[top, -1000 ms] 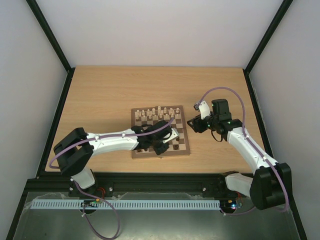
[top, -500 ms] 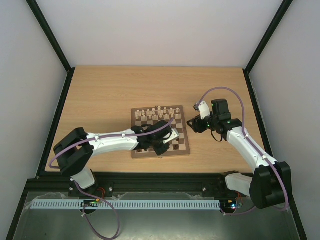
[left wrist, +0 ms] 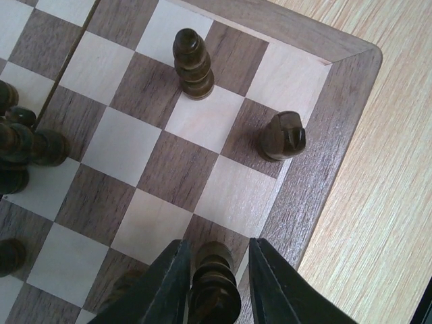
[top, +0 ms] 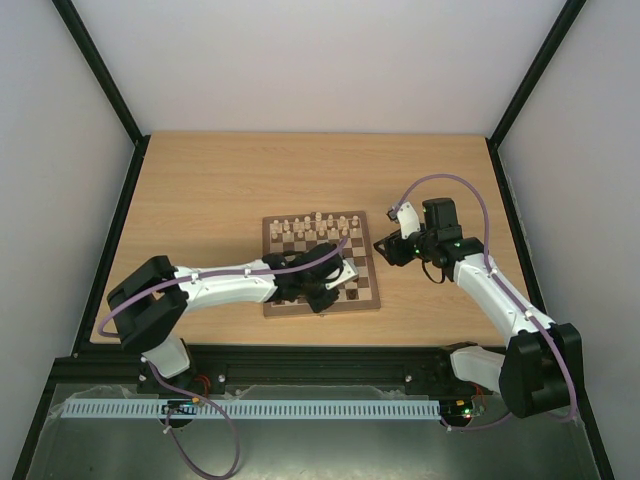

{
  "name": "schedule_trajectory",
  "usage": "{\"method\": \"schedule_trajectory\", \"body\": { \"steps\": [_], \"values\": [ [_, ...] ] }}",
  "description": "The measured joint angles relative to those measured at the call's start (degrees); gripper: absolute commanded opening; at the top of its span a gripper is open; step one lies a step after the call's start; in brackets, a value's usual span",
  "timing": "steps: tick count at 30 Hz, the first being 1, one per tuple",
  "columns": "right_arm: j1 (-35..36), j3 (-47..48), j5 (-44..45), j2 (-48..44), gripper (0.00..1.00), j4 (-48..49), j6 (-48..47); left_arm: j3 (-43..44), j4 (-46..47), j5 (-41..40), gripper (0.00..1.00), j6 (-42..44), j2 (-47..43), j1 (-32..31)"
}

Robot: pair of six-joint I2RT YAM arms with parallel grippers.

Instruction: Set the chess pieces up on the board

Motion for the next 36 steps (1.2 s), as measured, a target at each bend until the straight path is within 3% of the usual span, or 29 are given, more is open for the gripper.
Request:
{"method": "schedule_trajectory", "body": {
  "steps": [7, 12, 20, 28, 36],
  "values": [
    [0.0, 0.0, 0.0, 0.0, 0.57, 0.0, 0.0, 0.1, -0.7, -1.4, 0.42, -0.1, -3.0, 0.0],
    [0.0, 0.3, -0.2, 0.2, 0.51, -1.4, -2.0, 2.3, -2.8, -3.1, 0.58, -0.5, -9.0, 1.0],
    [1.7, 6.8, -0.8, 1.8, 0.47, -10.9, -7.2, 5.9, -4.2, -10.4, 0.74, -2.6, -22.8, 8.3],
    [9.1, 9.6, 2.5, 3.7, 0.45, -16.2, -9.2, -5.5, -7.2, -13.4, 0.79, -9.9, -39.5, 17.1],
    [12.0, 10.1, 5.6, 10.1, 0.45, -17.2, -11.8, -17.5, -7.1, -14.9, 0.8, -13.9, -47.1, 20.1]
  ]
}}
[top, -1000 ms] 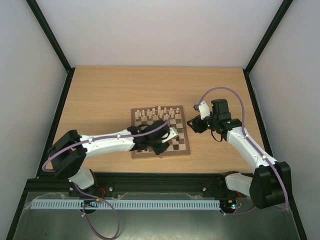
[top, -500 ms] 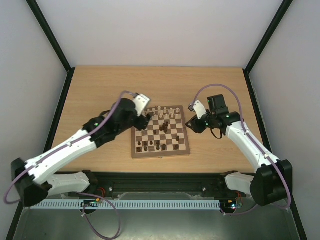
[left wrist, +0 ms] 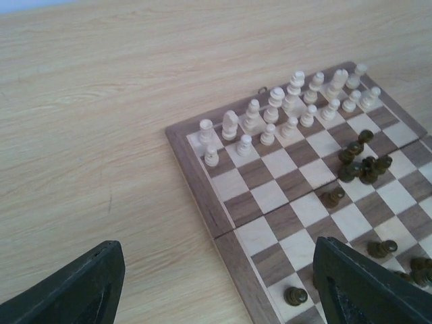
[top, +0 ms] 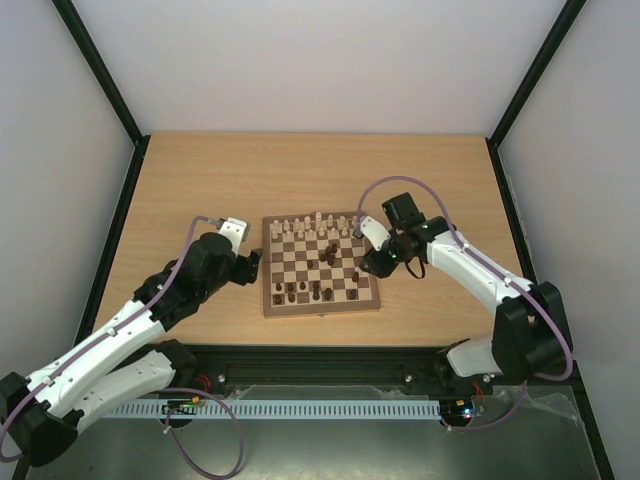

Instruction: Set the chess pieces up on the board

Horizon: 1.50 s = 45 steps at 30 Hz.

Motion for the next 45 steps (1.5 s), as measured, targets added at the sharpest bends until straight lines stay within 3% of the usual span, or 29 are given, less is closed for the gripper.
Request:
{"method": "schedule_trajectory", "body": {
  "steps": [7, 19, 29, 37, 45],
  "values": [
    [2.0, 2.6, 0.7, 5.7, 0.43, -0.1, -1.0, -0.1, 2.8, -1.5, 0.8, -0.5, -2.1, 1.0],
    [4.5, 2.6, 1.7, 7.5, 0.4, -0.3, -0.9, -0.1, 3.5, 1.1, 0.79, -0.3, 0.2, 2.7],
    [4.5, 2.4, 2.5, 10.3, 0.27, -0.2, -0.4, -0.1, 3.5, 2.1, 0.79, -0.2, 0.1, 2.7],
    [4.5, 2.4, 2.2, 10.4, 0.09, 0.6, 0.0, -0.1, 3.5, 2.5, 0.78, 0.0, 0.1, 2.7],
    [5.2, 3.7, 0.6, 10.2, 0.07, 0.3, 0.6, -0.1, 3.5, 3.1, 0.78, 0.1, 0.1, 2.7]
  ]
}}
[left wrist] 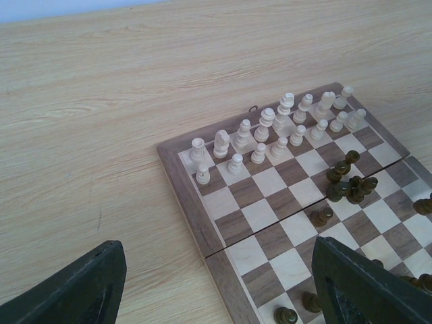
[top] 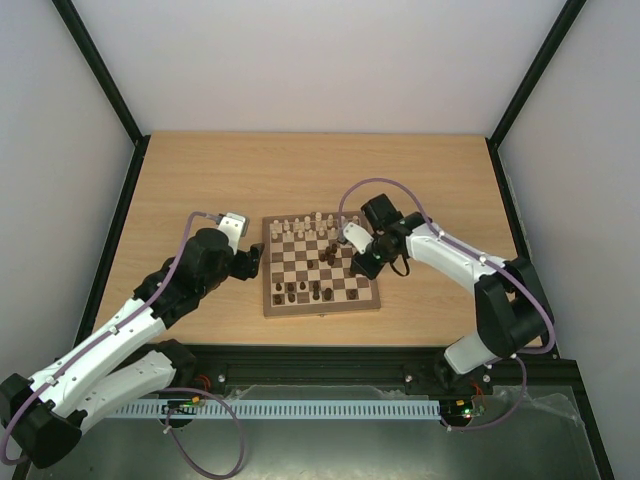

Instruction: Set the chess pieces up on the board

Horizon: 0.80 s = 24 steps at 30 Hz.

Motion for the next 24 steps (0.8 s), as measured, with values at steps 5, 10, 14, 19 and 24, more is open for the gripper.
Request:
{"method": "schedule_trajectory", "body": {
  "steps": [5, 10, 14, 19, 24],
  "values": [
    [1.9, 1.6, -2.3, -1.9, 0.07, -0.8, 0.0, 0.0, 0.0, 0.0, 0.78, 0.0, -0.1, 0.0],
    [4.6, 2.4, -4.3, -2.6, 0.07, -1.5, -0.3, 0.0, 0.0, 0.0, 0.78, 0.0, -0.6, 0.0],
    [7.7, 2.1, -4.3, -2.6, 0.07, -2.7, -1.3, 0.0, 0.0, 0.0, 0.78, 0.0, -0.6, 0.0],
    [10.1, 0.9, -3.8, -2.6, 0.08, -3.3, -2.1, 0.0, 0.0, 0.0, 0.78, 0.0, -0.6, 0.0],
    [10.9, 0.8, -2.4, -1.6, 0.08, -3.2, -2.5, 0.0, 0.0, 0.0, 0.78, 0.0, -0.6, 0.0]
  ]
}}
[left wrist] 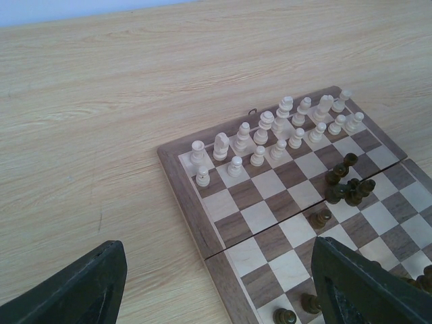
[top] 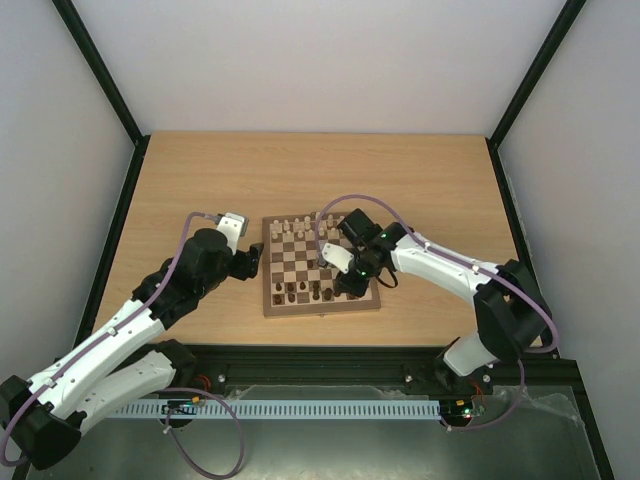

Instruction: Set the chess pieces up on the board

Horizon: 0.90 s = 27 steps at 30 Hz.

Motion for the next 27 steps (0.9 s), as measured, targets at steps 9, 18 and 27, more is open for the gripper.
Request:
{"method": "schedule_trajectory", "body": {
  "steps": [9, 18, 27],
  "values": [
    [1.1, -0.7, 3.4, 2.1, 0.11, 0.3, -0.4, 0.0, 0.0, 0.0, 0.78, 0.0, 0.1, 0.0],
    [1.1, -0.7, 3.8, 2.4, 0.37, 0.5, -0.7, 0.0, 0.0, 0.3, 0.78, 0.0, 0.2, 0.0],
    [1.1, 7.7, 3.1, 2.4, 0.35, -2.7, -1.2, 0.0, 0.0, 0.4, 0.78, 0.0, 0.4, 0.0]
  ]
}}
